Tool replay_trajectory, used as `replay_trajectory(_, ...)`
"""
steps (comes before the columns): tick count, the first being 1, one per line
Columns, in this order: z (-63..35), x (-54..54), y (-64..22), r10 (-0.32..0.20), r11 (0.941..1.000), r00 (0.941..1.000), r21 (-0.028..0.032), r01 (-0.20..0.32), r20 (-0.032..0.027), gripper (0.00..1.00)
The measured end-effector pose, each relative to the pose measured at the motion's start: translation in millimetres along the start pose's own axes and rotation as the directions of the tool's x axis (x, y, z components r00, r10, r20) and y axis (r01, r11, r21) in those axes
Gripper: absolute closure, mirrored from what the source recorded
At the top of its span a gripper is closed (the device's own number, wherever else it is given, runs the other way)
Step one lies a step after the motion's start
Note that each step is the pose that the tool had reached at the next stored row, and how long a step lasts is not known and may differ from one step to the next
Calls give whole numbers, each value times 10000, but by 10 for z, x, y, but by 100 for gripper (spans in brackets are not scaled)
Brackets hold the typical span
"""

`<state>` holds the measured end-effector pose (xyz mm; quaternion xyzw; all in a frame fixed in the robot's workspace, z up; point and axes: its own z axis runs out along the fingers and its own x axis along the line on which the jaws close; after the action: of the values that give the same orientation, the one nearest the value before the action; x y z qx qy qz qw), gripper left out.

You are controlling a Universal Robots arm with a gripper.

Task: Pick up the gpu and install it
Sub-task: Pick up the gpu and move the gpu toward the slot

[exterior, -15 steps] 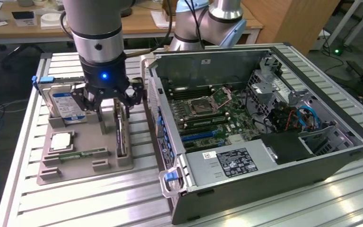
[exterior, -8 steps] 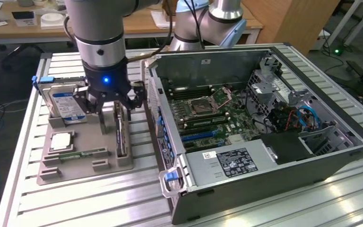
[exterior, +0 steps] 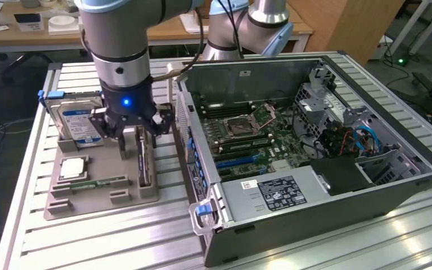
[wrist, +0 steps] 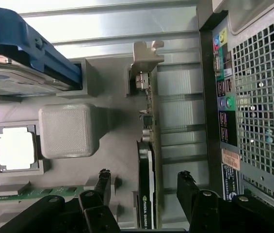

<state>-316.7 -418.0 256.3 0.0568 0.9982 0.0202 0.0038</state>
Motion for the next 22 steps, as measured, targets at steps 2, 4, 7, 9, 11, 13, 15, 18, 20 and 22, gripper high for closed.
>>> replay_trajectory(2, 36, 0, -2, 89, 10000, 10000, 0, -89, 4, 34)
replay_trajectory(4, 72, 0, -3, 177, 9998, 9998, 1, -177, 7, 34)
replay_trajectory(7, 127, 0, -5, 275, 9996, 9996, 2, -275, 11, 34)
replay_trajectory(9, 163, -1, -5, 318, 9995, 9995, 2, -318, 13, 34)
replay_trajectory(11, 196, 0, 4, 347, 9994, 9994, 2, -347, 14, 34)
replay_trajectory(13, 229, 0, 12, 370, 9993, 9993, 2, -370, 15, 34)
replay_trajectory(15, 265, 0, 20, 384, 9993, 9993, 2, -384, 16, 34)
replay_trajectory(18, 319, -1, 20, 388, 9992, 9992, 1, -388, 16, 34)
replay_trajectory(20, 356, -1, 19, 394, 9992, 9992, 3, -394, 16, 34)
replay_trajectory(22, 392, -2, 18, 399, 9992, 9992, 3, -399, 16, 34)
